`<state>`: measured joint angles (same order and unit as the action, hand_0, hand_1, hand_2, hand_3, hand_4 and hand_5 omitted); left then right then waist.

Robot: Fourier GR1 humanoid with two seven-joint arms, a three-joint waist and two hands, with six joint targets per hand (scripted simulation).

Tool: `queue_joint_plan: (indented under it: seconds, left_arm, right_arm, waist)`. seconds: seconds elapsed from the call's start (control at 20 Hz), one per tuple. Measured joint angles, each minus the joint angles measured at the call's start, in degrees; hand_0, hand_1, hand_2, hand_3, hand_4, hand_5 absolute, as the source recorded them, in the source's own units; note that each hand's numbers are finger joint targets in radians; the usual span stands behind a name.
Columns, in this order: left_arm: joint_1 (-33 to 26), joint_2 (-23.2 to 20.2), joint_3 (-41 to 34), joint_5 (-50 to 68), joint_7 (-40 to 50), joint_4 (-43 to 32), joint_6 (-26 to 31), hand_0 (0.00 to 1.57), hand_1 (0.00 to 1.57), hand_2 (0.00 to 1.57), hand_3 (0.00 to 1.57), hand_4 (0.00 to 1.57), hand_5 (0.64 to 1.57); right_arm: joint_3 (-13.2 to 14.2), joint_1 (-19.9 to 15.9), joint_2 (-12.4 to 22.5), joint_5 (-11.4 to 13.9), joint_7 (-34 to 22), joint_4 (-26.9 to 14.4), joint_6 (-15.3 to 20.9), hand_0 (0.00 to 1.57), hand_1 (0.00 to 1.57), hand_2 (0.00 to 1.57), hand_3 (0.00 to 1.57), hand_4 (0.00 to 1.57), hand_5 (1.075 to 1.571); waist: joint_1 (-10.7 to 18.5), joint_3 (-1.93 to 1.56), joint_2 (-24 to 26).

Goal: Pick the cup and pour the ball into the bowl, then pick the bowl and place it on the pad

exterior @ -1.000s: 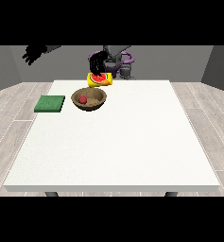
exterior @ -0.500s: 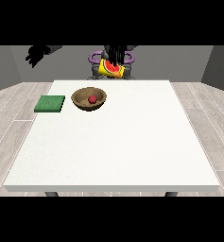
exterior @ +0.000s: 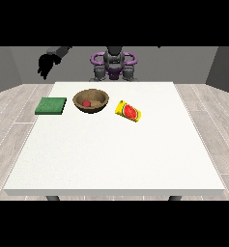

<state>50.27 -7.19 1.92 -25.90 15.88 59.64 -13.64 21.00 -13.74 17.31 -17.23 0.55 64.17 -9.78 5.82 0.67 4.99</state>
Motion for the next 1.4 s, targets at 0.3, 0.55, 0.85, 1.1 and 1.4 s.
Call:
queue_joint_plan:
  seconds: [0.3,0.55,0.85,1.1,1.4]
  left_arm:
    - [-0.9,-5.9,-12.5,19.0,-5.6,3.7,14.2,0.0,0.0,0.0,0.0,1.05,1.561]
    - [-0.7,-12.4,-18.8,28.0,-6.0,4.0,23.7,0.0,0.0,0.0,0.0,1.04,1.558]
    - [-3.8,-17.4,-22.3,32.9,-7.2,5.6,29.0,0.0,0.0,0.0,0.0,1.0,1.542]
    - [-6.0,-21.8,-25.4,36.0,-7.2,5.6,31.4,0.0,0.0,0.0,0.0,1.01,1.532]
    - [-7.0,-23.0,-25.8,38.5,-6.2,9.7,31.7,0.0,0.0,0.0,0.0,1.01,1.534]
  right_arm:
    - [0.2,2.2,-3.9,0.9,4.7,-1.9,2.6,0.0,0.0,0.0,0.0,0.74,1.567]
    - [0.2,1.0,-6.4,1.1,9.2,-5.2,3.5,0.0,0.0,0.0,0.0,0.72,1.566]
    - [-0.3,-2.4,-8.1,1.9,15.4,-12.3,3.7,0.0,0.0,0.0,0.0,0.58,1.558]
    - [-2.0,-5.4,-9.4,2.8,17.6,-16.6,4.1,0.0,0.0,0.0,0.0,0.53,1.553]
    - [-0.8,-8.6,-7.6,2.4,24.2,-24.2,1.7,0.0,0.0,0.0,0.0,0.48,1.549]
  waist:
    - [4.2,-0.41,-3.8]
    - [5.2,-0.61,-7.6]
    - [4.7,-0.69,-11.0]
    - [2.4,-0.69,-11.6]
    - [3.0,-0.33,-14.7]
